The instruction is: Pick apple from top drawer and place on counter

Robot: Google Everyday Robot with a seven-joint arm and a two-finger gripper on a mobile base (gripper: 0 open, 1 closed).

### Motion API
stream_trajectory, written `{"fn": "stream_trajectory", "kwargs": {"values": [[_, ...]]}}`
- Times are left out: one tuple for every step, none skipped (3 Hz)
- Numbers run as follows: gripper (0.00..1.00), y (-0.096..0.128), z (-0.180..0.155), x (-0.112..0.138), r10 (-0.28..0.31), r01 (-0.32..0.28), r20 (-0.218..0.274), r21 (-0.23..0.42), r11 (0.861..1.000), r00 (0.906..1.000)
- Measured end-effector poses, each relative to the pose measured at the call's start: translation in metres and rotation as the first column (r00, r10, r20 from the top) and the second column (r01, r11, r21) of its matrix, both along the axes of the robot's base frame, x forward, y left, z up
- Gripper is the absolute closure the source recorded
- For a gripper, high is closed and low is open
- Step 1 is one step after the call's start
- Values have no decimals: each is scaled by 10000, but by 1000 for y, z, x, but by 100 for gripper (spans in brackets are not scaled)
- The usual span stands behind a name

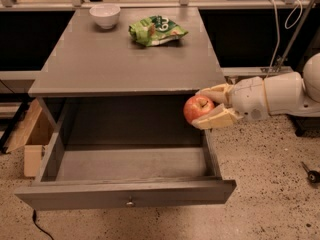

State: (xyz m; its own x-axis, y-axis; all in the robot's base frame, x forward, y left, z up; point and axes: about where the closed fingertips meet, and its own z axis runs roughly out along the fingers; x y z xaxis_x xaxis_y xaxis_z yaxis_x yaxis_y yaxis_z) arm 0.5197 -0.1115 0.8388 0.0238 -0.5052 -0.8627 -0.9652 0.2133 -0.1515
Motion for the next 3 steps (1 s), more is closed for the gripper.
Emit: {"fn": "stream_trajectory", "kwargs": {"values": [[100, 12, 27, 29, 120, -123, 188, 155, 9998, 9998], [100, 32, 62, 77, 129, -145, 578, 284, 9995, 9982], [100, 55, 73, 130, -196, 186, 500, 212, 9996, 9986]]}}
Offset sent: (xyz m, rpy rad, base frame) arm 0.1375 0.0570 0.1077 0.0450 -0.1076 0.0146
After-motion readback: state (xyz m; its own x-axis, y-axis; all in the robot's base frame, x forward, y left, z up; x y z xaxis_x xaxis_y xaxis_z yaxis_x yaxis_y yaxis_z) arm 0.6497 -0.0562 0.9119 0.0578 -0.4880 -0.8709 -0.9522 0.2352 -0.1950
